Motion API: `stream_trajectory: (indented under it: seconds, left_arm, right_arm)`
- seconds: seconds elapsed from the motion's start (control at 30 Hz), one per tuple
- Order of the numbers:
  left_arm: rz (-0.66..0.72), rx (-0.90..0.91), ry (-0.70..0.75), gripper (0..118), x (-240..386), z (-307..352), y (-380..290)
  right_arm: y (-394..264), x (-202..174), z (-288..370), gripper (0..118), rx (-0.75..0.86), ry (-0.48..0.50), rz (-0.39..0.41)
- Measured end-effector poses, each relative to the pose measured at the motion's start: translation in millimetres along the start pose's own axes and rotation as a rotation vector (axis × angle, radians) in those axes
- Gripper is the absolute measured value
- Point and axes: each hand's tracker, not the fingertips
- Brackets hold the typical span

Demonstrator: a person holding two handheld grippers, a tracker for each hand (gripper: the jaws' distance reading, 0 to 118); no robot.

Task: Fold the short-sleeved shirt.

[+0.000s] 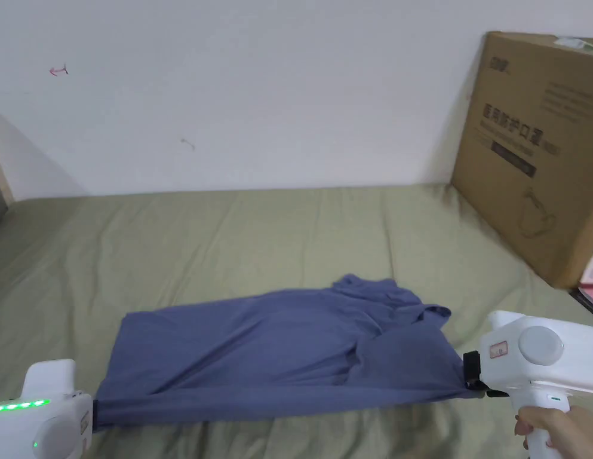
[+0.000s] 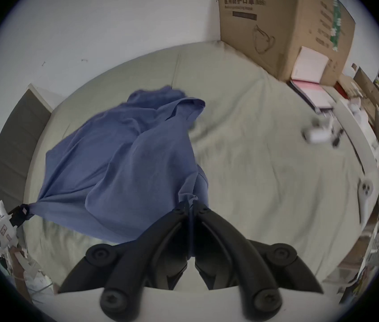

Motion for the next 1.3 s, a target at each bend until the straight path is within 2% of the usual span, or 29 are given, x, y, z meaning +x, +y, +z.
stream_trajectory:
  seconds: [0.1, 0.3, 0.53, 0.57, 0.6, 0.63, 0.67, 0.7, 0.73, 0.8, 0.83, 0.87, 0.9, 0.93, 0.97, 1.07, 1.13, 1.17, 1.2, 1.23, 1.27, 1.3]
  left_arm:
    - [-0.099, -0.013, 0.007, 1, -12, 35, -43]
    - [-0.09, -0.053, 0.007, 1, -38, 75, -112]
    - [-0.119, -0.049, 0.015, 3, -47, 97, -137]
    - [-0.116, -0.055, 0.004, 9, -48, 98, -138]
    - [-0.11, -0.067, -0.013, 25, -48, 99, -139]
    - [-0.109, -0.072, -0.013, 61, -47, 101, -140]
    - [-0.113, -0.073, -0.015, 89, -46, 106, -142]
    - [-0.114, -0.073, -0.03, 104, -47, 108, -144]
    - [-0.108, -0.07, -0.038, 107, -48, 111, -146]
    - [-0.092, -0.054, -0.052, 106, -48, 125, -149]
    - [-0.076, -0.049, -0.065, 102, -50, 130, -149]
    - [-0.047, -0.037, -0.101, 89, -52, 137, -151]
    - [-0.023, -0.012, -0.137, 65, -54, 145, -154]
    - [-0.008, 0.003, -0.15, 20, -56, 149, -157]
    - [-0.001, -0.001, -0.162, 0, -57, 155, -161]
    - [0.015, 0.005, -0.151, 0, -57, 162, -180]
    - [0.028, -0.026, -0.193, 0, -62, 160, -186]
    - [0.038, -0.019, -0.176, 6, -63, 160, -188]
    - [0.041, -0.004, -0.143, 25, -63, 156, -187]
    - [0.046, 0.009, -0.122, 63, -67, 153, -186]
    - [0.056, 0.002, -0.117, 86, -71, 149, -182]
    - [0.064, -0.015, -0.101, 101, -74, 144, -176]
  right_arm:
    - [-57, 14, 30, 3, -0.026, 0.016, -0.029]
    - [-161, 30, 56, 3, -0.112, 0.003, -0.026]
    - [-204, 41, 59, 3, -0.127, 0.008, -0.021]
    - [-203, 40, 57, 3, -0.116, 0.007, -0.014]
    - [-200, 41, 56, 6, -0.109, -0.004, -0.018]
    - [-197, 42, 54, 22, -0.104, 0.001, -0.03]
    - [-193, 44, 55, 47, -0.097, 0.016, -0.038]
    - [-190, 43, 57, 75, -0.089, 0.017, -0.04]
    - [-187, 42, 58, 88, -0.074, 0.017, -0.032]
    - [-183, 36, 69, 88, -0.009, 0.002, 0.009]
    - [-182, 32, 73, 86, -0.002, -0.003, 0.035]
    - [-181, 28, 77, 78, 0.014, 0.003, 0.06]
    - [-183, 25, 81, 58, 0.036, 0.014, 0.074]
    - [-184, 22, 85, 12, 0.053, 0.019, 0.08]
    - [-187, 18, 87, 0, 0.059, 0.014, 0.079]
    - [-202, 10, 91, 0, 0.065, 0.028, 0.04]
    - [-209, 6, 88, 0, 0.049, 0.04, 0.043]
    - [-212, 4, 86, 0, 0.042, 0.033, 0.052]
    - [-214, 2, 83, 0, 0.031, 0.026, 0.077]
    - [-216, 1, 81, 0, 0.027, 0.02, 0.09]
    - [-217, 0, 80, 0, 0.022, 0.021, 0.094]
    - [-220, -2, 80, 0, 0.015, 0.02, 0.098]
